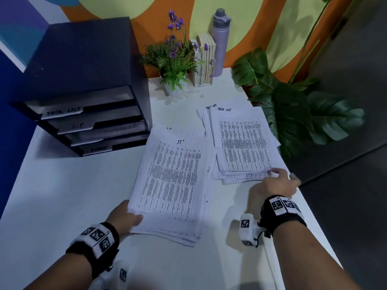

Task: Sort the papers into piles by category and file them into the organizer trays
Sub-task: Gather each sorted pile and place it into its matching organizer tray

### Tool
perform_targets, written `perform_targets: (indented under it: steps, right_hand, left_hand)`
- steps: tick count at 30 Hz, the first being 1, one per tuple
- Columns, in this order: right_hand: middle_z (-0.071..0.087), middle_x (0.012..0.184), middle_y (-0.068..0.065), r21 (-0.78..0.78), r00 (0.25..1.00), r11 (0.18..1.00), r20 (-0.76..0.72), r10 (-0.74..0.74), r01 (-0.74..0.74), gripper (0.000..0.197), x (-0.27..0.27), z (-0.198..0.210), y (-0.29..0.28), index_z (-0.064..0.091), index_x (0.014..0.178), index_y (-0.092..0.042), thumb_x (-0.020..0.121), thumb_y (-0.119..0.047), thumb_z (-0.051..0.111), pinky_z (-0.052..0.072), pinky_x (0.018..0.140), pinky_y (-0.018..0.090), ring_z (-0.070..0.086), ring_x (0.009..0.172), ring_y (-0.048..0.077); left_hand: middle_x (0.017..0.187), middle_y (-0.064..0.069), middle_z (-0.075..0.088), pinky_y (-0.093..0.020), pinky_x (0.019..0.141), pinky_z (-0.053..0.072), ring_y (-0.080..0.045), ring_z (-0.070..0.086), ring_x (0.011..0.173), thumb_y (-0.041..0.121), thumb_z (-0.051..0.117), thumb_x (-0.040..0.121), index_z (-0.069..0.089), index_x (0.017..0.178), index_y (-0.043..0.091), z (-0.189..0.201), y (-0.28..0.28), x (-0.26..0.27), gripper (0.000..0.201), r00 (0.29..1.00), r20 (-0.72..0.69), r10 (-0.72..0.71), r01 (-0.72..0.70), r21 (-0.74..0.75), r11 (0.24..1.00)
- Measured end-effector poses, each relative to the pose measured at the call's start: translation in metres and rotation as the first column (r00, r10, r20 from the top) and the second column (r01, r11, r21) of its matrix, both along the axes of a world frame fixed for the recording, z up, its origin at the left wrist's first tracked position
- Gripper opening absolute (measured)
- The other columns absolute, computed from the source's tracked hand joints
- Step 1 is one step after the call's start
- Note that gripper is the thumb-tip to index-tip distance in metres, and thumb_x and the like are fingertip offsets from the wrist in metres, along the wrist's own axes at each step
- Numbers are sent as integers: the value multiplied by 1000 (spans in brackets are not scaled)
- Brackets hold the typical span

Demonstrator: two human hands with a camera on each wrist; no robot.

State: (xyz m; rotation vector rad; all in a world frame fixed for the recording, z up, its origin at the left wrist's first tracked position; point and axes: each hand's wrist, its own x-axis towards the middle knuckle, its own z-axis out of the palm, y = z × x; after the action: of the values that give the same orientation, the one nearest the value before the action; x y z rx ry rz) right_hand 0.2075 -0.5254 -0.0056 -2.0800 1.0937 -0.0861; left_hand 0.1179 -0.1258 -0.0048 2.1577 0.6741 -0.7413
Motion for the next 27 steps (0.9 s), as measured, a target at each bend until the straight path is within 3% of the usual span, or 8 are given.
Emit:
perform_targets:
  steps: [3,6,10,14,16,20,24,27]
  right_hand:
    - [15,156,7,-152,997,987,-64,44,-53,42,-6,10,3,56,122,-25,84,-10,59,34,106,49,33,128,35]
    - [26,152,8,-217,978,955,-80,190,-203,38,7,14,-1,58,125,-23,87,-16,60,31,106,49,31,131,35]
    - [36,145,12,-263,904,865,-126,409,-428,47,39,20,-3,52,133,-18,87,-13,56,31,104,47,33,129,36]
    - [39,141,18,-300,867,813,-148,476,-498,48,73,17,-9,48,136,-10,89,-13,53,35,102,46,37,127,39]
    - [38,142,19,-276,865,819,-171,472,-502,50,86,11,-16,45,138,-9,89,-14,52,36,102,46,39,127,40]
    - [29,145,19,-142,890,886,-200,411,-441,62,103,-4,-35,34,142,-10,87,-24,57,36,108,47,40,128,41]
    - [31,147,20,46,907,916,-125,401,-398,81,119,-11,-47,16,151,-16,86,-27,63,36,108,46,41,130,40]
    - [32,143,14,88,926,923,67,371,-376,81,130,-6,-45,20,151,-20,83,-18,65,38,105,38,45,126,32]
  left_hand:
    - [91,-13,71,-23,66,43,-26,67,87,26,56,54,68,95,7,1,21,-20,47,986,-119,-116,120,28,992]
    - [96,-8,67,-24,71,49,-23,64,88,22,64,52,61,110,4,10,39,-26,61,964,-253,-86,119,120,986]
    - [149,-9,29,-38,109,37,-31,36,132,25,68,64,30,146,25,31,21,-12,91,988,-57,-145,156,445,882]
    - [159,5,10,-41,118,20,-23,9,143,-1,53,72,22,148,35,41,-33,26,89,890,105,-444,351,462,814]
    - [161,5,8,-41,120,16,-21,5,146,2,54,77,18,151,35,34,-55,46,88,833,87,-547,472,404,783]
    - [161,8,-14,-60,115,15,-25,-11,148,33,72,81,5,150,45,14,-83,67,97,819,-52,-571,556,319,768]
    - [161,8,-17,-64,113,16,-26,-13,148,33,75,81,6,150,45,4,-88,71,98,830,-70,-553,537,368,759]
    - [161,9,-17,-63,113,17,-26,-13,148,31,75,81,7,150,45,4,-87,70,98,834,-51,-549,526,372,765]
